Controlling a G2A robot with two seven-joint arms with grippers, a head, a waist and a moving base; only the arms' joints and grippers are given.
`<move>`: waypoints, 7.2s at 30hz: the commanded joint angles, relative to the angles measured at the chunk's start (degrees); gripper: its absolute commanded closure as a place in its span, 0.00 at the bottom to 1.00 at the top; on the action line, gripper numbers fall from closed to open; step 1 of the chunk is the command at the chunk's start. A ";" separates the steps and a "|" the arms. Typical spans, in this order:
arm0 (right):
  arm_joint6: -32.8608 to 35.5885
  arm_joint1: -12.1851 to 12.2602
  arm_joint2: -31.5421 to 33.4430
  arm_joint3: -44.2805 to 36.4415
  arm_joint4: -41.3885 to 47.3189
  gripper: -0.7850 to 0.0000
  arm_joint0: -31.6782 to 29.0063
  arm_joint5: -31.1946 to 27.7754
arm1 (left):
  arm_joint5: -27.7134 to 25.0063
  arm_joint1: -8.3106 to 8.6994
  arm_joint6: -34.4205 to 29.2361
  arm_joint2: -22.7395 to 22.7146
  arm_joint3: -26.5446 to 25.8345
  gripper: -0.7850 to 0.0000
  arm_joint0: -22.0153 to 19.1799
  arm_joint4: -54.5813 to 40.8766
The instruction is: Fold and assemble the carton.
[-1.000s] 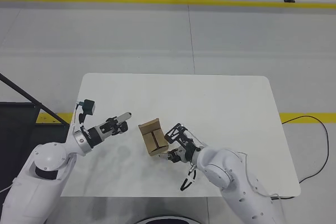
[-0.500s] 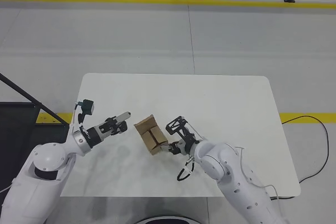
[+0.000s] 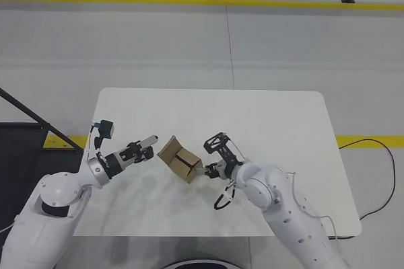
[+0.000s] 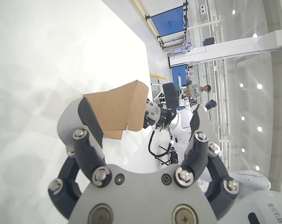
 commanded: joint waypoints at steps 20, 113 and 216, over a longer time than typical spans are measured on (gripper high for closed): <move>-3.40 0.37 3.99 -0.80 10.42 0.00 -0.66 -6.09 | -0.27 -0.95 7.03 3.84 -1.26 0.00 -2.47 3.07; -0.57 0.78 2.01 4.18 16.30 0.00 3.14 -5.83 | -13.66 -4.90 60.18 14.32 6.29 0.58 8.19 74.04; -9.13 2.30 6.97 -8.91 19.73 0.00 -3.71 -1.84 | -1.51 -8.68 66.00 19.26 8.96 1.00 6.35 104.90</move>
